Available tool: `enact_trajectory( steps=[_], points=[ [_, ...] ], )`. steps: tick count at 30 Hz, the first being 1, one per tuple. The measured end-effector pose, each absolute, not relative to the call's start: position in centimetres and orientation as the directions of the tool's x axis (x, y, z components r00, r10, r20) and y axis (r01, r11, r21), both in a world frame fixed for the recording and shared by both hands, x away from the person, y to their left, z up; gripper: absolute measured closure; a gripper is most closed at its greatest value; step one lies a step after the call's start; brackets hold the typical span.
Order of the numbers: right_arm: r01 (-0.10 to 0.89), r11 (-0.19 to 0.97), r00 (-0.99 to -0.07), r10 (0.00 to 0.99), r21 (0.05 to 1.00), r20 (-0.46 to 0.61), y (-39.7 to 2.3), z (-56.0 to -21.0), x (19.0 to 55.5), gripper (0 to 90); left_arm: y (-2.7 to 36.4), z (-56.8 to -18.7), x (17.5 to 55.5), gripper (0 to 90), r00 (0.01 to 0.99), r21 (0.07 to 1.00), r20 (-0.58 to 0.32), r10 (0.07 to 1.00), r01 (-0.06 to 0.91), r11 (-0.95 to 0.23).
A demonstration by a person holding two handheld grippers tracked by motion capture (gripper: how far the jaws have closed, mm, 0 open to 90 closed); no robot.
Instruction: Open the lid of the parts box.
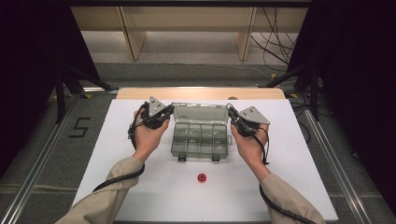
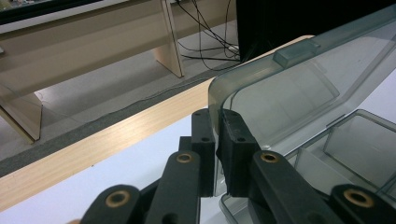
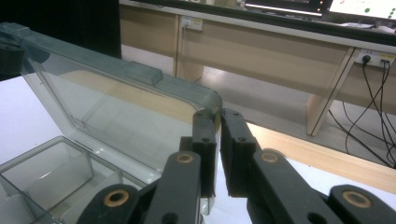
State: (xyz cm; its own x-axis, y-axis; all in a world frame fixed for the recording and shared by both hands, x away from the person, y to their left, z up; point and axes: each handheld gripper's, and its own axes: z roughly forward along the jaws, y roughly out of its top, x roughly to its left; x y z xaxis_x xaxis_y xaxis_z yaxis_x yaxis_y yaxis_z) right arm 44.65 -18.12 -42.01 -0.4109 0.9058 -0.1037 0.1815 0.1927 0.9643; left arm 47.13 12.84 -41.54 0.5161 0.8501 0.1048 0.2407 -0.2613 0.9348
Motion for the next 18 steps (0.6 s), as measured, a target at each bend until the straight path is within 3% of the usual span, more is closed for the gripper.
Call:
enact_trajectory(
  steps=[18],
  points=[
    [0.19, 0.184, -0.404, 0.91, 0.964, -0.094, -18.02, -41.89, 45.09, 85.2, 12.77, -41.52, 47.64, 84.5, 0.511, 0.937, 0.099, 0.854, 0.242, -0.252]
  ],
)
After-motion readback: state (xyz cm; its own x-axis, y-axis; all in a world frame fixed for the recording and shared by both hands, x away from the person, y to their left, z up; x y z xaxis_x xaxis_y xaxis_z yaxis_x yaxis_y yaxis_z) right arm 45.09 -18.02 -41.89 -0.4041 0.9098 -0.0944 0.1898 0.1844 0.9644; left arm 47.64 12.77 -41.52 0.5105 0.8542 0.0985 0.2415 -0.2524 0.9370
